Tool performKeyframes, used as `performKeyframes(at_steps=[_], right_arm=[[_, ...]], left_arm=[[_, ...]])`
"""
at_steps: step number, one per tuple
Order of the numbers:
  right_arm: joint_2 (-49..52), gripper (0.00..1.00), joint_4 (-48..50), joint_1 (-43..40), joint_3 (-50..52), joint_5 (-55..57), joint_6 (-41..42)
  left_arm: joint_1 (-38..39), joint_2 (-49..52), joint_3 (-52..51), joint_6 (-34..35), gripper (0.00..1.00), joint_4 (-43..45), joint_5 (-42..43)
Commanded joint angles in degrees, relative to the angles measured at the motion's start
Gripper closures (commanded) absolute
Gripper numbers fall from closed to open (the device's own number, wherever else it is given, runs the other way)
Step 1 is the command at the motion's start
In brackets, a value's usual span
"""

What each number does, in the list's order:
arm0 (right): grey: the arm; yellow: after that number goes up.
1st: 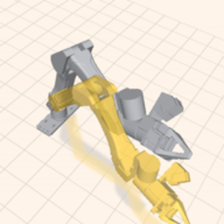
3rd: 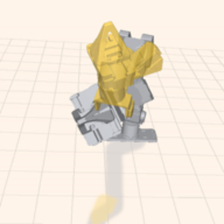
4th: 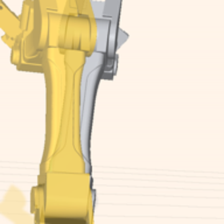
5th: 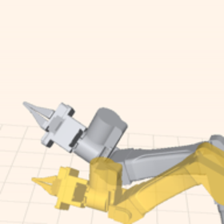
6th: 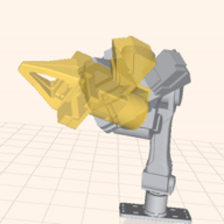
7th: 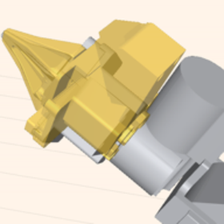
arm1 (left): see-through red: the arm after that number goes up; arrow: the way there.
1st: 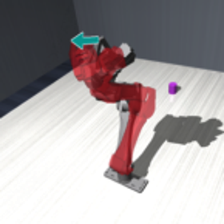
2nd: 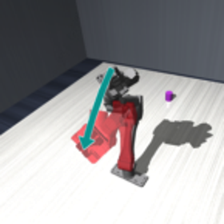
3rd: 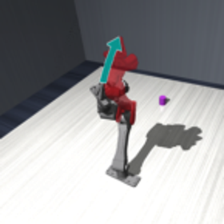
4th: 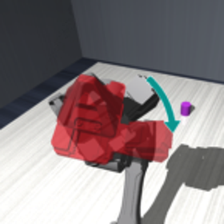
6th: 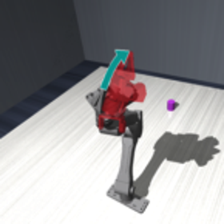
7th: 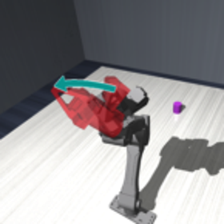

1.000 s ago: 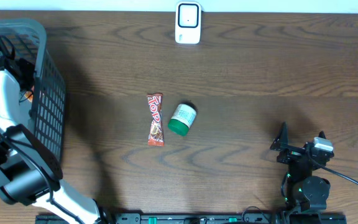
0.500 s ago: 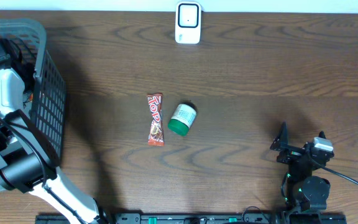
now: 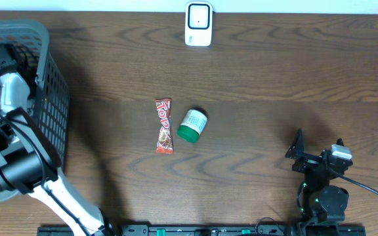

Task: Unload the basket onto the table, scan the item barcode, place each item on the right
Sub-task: 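Grasp the orange Kleenex tissue pack with the left gripper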

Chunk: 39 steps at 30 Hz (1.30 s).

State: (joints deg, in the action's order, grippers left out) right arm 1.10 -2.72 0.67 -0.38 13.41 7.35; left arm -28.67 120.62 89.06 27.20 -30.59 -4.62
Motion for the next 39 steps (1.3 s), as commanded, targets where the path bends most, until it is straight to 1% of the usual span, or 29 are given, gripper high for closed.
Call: performKeyframes(at_steps=[1, 5, 6, 7, 8, 9, 11, 12, 14, 18, 21, 24, 30, 33, 35, 37, 39], right_arm=[[-0.07, 0.01, -0.20, -0.26, 0.07, 0.00, -0.37], [-0.07, 0.01, -0.20, -0.26, 0.07, 0.00, -0.37], [-0.07, 0.01, -0.20, -0.26, 0.07, 0.00, -0.37], [-0.07, 0.01, -0.20, -0.26, 0.07, 0.00, -0.37], [-0.07, 0.01, -0.20, -0.26, 0.07, 0.00, -0.37], [-0.07, 0.01, -0.20, -0.26, 0.07, 0.00, -0.37], [-0.07, 0.01, -0.20, -0.26, 0.07, 0.00, -0.37], [-0.07, 0.01, -0.20, -0.26, 0.07, 0.00, -0.37], [-0.07, 0.01, -0.20, -0.26, 0.07, 0.00, -0.37], [-0.07, 0.01, -0.20, -0.26, 0.07, 0.00, -0.37], [-0.07, 0.01, -0.20, -0.26, 0.07, 0.00, -0.37], [-0.07, 0.01, -0.20, -0.26, 0.07, 0.00, -0.35], [-0.07, 0.01, -0.20, -0.26, 0.07, 0.00, -0.37], [-0.07, 0.01, -0.20, -0.26, 0.07, 0.00, -0.37], [-0.07, 0.01, -0.20, -0.26, 0.07, 0.00, -0.37], [-0.07, 0.01, -0.20, -0.26, 0.07, 0.00, -0.37], [-0.07, 0.01, -0.20, -0.26, 0.07, 0.00, -0.37]], left_arm=[[0.13, 1.95, -0.13, 0.35, 0.08, 1.11, -0.11], [0.13, 2.67, -0.13, 0.31, 0.09, 1.55, -0.11], [0.13, 2.84, -0.13, 0.31, 0.13, 1.57, -0.13], [0.13, 2.99, -0.13, 0.31, 0.20, 1.55, -0.11], [0.13, 3.08, -0.13, 0.31, 0.30, 1.53, -0.11], [0.13, 3.08, -0.15, 0.33, 0.36, 1.36, -0.11], [0.13, 3.08, -0.15, 0.31, 0.46, 1.09, -0.11], [0.13, 3.06, -0.15, 0.24, 0.49, 0.85, -0.11], [0.13, 2.89, -0.15, -1.05, 0.52, 0.22, -0.13], [-0.02, 0.57, -0.15, -4.22, 0.53, -1.14, -0.22], [-0.24, -3.78, -0.13, -4.48, 0.53, -2.29, -1.01], [-0.74, -10.73, -0.13, -4.46, 0.53, -3.13, -0.98], [-1.05, -28.13, -0.13, -4.42, 0.53, -5.57, -0.22], [-0.98, -38.07, -0.13, -4.37, 0.53, -8.37, 6.23], [-0.66, -42.71, -0.15, -4.17, 0.53, -9.99, 10.45], [0.92, -47.43, -0.15, -3.48, 0.53, -12.11, 14.80], [3.69, -50.58, -0.15, -1.84, 0.53, -14.21, 16.85]])
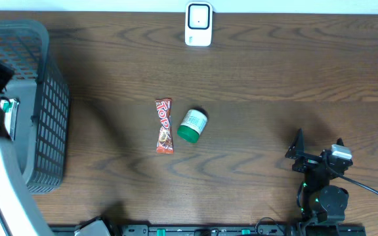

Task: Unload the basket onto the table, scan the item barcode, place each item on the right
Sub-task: 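Grasp the orange Kleenex tissue pack with the left gripper, then carry the Kleenex pack to the scanner and set it on the table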

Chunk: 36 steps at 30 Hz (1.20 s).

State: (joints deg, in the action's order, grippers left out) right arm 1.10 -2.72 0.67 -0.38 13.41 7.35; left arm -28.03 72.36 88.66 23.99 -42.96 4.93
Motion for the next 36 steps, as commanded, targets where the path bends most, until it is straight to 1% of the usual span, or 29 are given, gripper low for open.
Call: performKeyframes(at_steps=[1, 5, 9, 13, 18, 22, 27, 34, 36], right_arm=[[-0.07, 0.01, -0.20, -0.26, 0.07, 0.00, -0.37], [-0.07, 0.01, -0.20, -0.26, 0.07, 0.00, -0.37], [-0.07, 0.01, -0.20, -0.26, 0.07, 0.00, -0.37], [-0.07, 0.01, -0.20, -0.26, 0.07, 0.00, -0.37], [-0.07, 0.01, -0.20, -0.26, 0.07, 0.00, -0.37], [-0.07, 0.01, -0.20, -0.26, 0.07, 0.00, -0.37], [-0.07, 0.01, -0.20, -0.26, 0.07, 0.00, -0.37], [-0.07, 0.01, -0.20, -0.26, 0.07, 0.00, -0.37], [-0.07, 0.01, -0.20, -0.26, 0.07, 0.00, -0.37]], left_arm=[[5.20, -3.58, 0.24, 2.10, 0.52, -2.97, 7.76], [17.49, -4.98, 0.17, 4.72, 0.53, -5.60, 7.72], [31.65, -2.23, -0.37, 7.58, 0.53, -4.98, 6.36], [45.66, 3.78, -0.37, 11.72, 0.53, -3.58, -1.03], [58.90, 14.29, -0.37, 16.48, 0.53, 0.70, -7.34], [64.98, 23.06, -0.37, 21.92, 0.53, 3.65, -9.31], [70.66, 34.07, -0.37, 31.47, 0.53, 6.56, -9.33], [75.34, 43.47, -0.37, 42.21, 0.53, 7.30, -12.13], [76.22, 45.99, -0.37, 44.15, 0.52, 7.30, -12.74]])
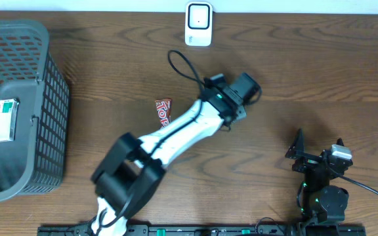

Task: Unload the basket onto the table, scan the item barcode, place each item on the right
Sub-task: 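Carry the Kleenex pack to the scanner and set it on the table, then reach the left gripper into the basket toward the white box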

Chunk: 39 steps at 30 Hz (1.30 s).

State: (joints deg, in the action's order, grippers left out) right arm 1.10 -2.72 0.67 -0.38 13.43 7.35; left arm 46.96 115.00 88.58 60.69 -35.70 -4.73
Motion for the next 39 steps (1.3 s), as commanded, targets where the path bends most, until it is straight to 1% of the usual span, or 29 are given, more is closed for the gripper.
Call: performKeyframes(at_steps=[1, 5, 8, 10, 13, 15, 16, 18, 20, 23, 28, 30, 31, 33, 36, 39], right_arm=[[-0.07, 0.01, -0.20, -0.26, 0.07, -0.02, -0.37], [-0.07, 0.01, -0.20, -0.26, 0.07, -0.02, -0.37], [-0.07, 0.01, -0.20, -0.26, 0.07, -0.02, -0.37], [-0.07, 0.01, -0.20, -0.26, 0.07, -0.02, -0.37], [-0.07, 0.01, -0.20, -0.26, 0.07, -0.02, -0.35], [-0.07, 0.01, -0.20, -0.26, 0.07, -0.02, -0.37], [-0.07, 0.01, -0.20, -0.26, 0.07, -0.02, -0.37], [-0.07, 0.01, -0.20, -0.26, 0.07, -0.02, -0.37], [-0.07, 0.01, -0.20, -0.26, 0.07, -0.02, -0.37], [-0.07, 0.01, -0.20, -0.26, 0.07, -0.02, -0.35], [-0.07, 0.01, -0.20, -0.26, 0.07, -0.02, -0.37], [-0.07, 0.01, -0.20, -0.26, 0.07, -0.02, -0.37], [-0.07, 0.01, -0.20, -0.26, 0.07, -0.02, -0.37], [-0.07, 0.01, -0.20, -0.26, 0.07, -0.02, -0.37], [-0.07, 0.01, -0.20, -0.26, 0.07, -0.02, -0.35], [-0.07, 0.01, -0.20, -0.26, 0.07, -0.02, -0.37]], left_arm=[[1.53, 4.46, -0.28, 7.82, 0.51, 0.02, -3.43], [2.45, 8.33, -0.28, 9.70, 0.51, -0.02, -3.69], [2.69, 9.25, -0.28, 10.97, 0.51, 0.20, -3.72], [2.69, 8.92, -0.26, 10.97, 0.40, 0.81, -3.72], [2.69, 7.80, -0.26, 10.95, 0.28, 2.08, -3.69], [2.69, 6.69, -0.20, 10.25, 0.21, 3.15, -3.67], [2.69, 5.86, -0.13, 9.16, 0.17, 3.98, -3.67], [2.67, 4.15, -0.04, 7.04, 0.12, 5.46, -3.74], [2.29, 1.62, -0.04, 4.22, 0.11, 7.37, -3.74], [1.40, -4.07, -0.02, -3.04, 0.10, 9.77, -3.72], [-2.27, -17.49, 0.31, -17.05, 0.10, 9.62, -3.74], [-5.11, -24.06, 0.31, -21.64, 0.09, 8.41, -4.00], [-7.93, -28.70, 0.31, -23.58, 0.09, 6.84, -5.18], [-12.74, -34.47, 0.31, -25.31, 0.10, 3.82, -8.20], [-23.58, -42.64, 0.31, -26.10, 0.09, -3.08, -13.09], [-36.85, -48.35, 0.28, -26.14, 0.09, -9.35, -13.38]])
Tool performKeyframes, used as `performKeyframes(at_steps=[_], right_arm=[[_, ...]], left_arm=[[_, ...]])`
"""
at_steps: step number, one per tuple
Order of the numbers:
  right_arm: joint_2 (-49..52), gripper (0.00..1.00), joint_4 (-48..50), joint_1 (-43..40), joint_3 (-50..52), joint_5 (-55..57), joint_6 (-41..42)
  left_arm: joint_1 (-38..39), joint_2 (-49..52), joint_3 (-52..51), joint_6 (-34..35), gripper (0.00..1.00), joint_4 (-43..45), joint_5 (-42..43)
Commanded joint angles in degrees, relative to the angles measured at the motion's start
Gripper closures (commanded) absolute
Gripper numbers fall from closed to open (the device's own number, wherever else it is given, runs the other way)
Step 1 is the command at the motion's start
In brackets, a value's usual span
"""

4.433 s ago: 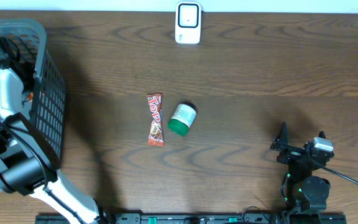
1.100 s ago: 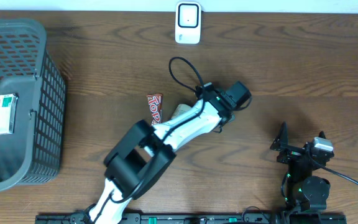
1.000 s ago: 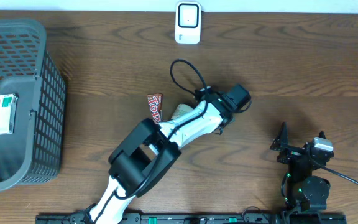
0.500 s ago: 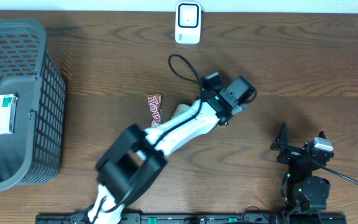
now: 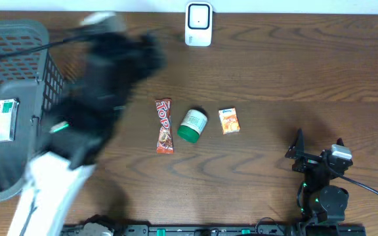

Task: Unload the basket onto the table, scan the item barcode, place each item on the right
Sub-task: 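Reach the left gripper into the basket toward the white box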

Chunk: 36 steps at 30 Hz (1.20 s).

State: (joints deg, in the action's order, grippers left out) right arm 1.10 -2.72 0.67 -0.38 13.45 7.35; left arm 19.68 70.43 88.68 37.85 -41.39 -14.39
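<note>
A small orange packet (image 5: 228,121) lies flat on the table, right of a green-lidded jar (image 5: 192,125) on its side and a red candy bar (image 5: 165,126). The white barcode scanner (image 5: 198,24) stands at the far edge. My left arm is a dark motion blur at the left, its gripper (image 5: 126,46) near the basket's right side; its jaws are too smeared to read. My right gripper (image 5: 295,152) rests low at the right, away from the items, and the overhead view does not show how its jaws stand.
A grey mesh basket (image 5: 48,98) fills the left side, with a white and green box (image 5: 4,120) lying inside. A black cable trails from the right arm's base (image 5: 327,200) to the right edge.
My left arm was stretched over the table's middle, gripper just right of the jar. Now it is back at the left by the basket, and an orange packet lies right of the jar.
My left arm was over the basket, then at the far left edge with the white and green box showing inside. Then it reached across the middle of the table. Now an orange packet lies there and the arm is back left. The right arm stayed still.
</note>
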Motion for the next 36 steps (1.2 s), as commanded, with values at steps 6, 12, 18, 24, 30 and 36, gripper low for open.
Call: performKeyframes(at_steps=[6, 12, 18, 24, 30, 36], right_arm=[[-0.07, 0.01, -0.20, -0.26, 0.07, -0.04, -0.37], [-0.07, 0.01, -0.20, -0.26, 0.07, -0.04, -0.37], [-0.07, 0.01, -0.20, -0.26, 0.07, -0.04, -0.37], [-0.07, 0.01, -0.20, -0.26, 0.07, -0.04, -0.37], [-0.07, 0.01, -0.20, -0.26, 0.07, -0.04, -0.37], [-0.07, 0.01, -0.20, -0.26, 0.07, -0.04, -0.35]], left_arm=[[-34.01, -6.60, -0.02, -0.48, 0.09, -13.22, -3.61], [-46.14, -1.70, -4.52, -5.49, 0.05, -13.55, -1.55], [-50.21, 5.42, -8.48, -18.14, 0.05, -9.11, -1.51], [-50.27, 11.98, -12.55, -32.09, 0.05, -3.06, -0.85], [-51.60, 19.39, -13.09, -41.31, 0.05, -0.46, -0.85], [-55.32, 24.63, -13.09, -41.27, 0.05, 1.29, 0.22]])
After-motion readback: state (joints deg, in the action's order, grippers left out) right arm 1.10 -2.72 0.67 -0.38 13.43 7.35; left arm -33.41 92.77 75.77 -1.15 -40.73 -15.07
